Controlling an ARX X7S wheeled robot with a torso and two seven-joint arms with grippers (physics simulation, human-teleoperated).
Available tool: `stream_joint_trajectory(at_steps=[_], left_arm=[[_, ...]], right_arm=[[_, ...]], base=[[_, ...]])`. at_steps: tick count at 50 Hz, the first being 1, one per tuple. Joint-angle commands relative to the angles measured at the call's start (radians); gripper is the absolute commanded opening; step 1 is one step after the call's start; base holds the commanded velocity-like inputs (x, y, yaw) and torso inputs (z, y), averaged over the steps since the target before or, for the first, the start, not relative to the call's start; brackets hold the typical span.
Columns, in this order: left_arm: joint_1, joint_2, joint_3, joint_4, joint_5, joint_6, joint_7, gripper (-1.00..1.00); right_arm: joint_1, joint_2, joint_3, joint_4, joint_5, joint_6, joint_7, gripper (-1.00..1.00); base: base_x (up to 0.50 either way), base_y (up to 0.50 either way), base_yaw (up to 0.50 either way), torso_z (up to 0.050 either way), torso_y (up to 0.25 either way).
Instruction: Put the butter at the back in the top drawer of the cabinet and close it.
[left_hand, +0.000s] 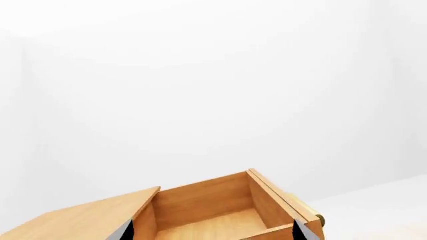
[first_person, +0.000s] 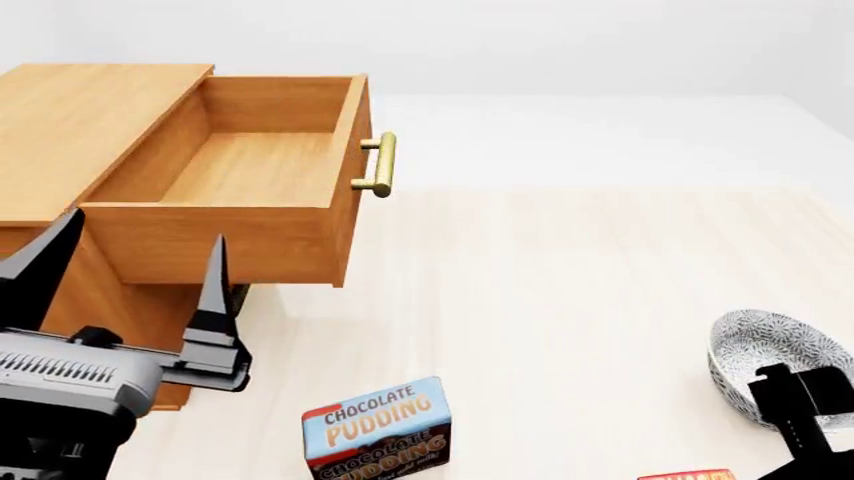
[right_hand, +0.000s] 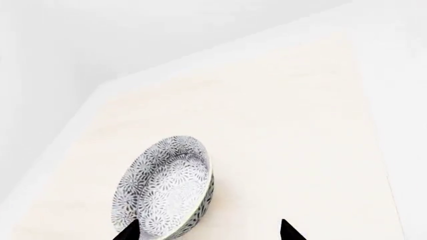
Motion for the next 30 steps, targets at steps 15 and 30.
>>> stream_joint_trajectory(at_steps=[15,30], left_arm=[[0.032,0.022,0.007,-0.005,0.016,0.005,-0.007,1.00],[0.050,0.026,0.009,-0.020,0.014,0.024,0.000,1.00]], right_arm=[[0.009,0.021,0.118,0.068,0.215,-0.032,0.045,1.00],[0.013,-0.002,0.151,0.103,0.307,0.060,0.075,1.00]], base=[[0.00,0.00,0.00,0.000,0.000],[0.00,0.00,0.00,0.000,0.000]])
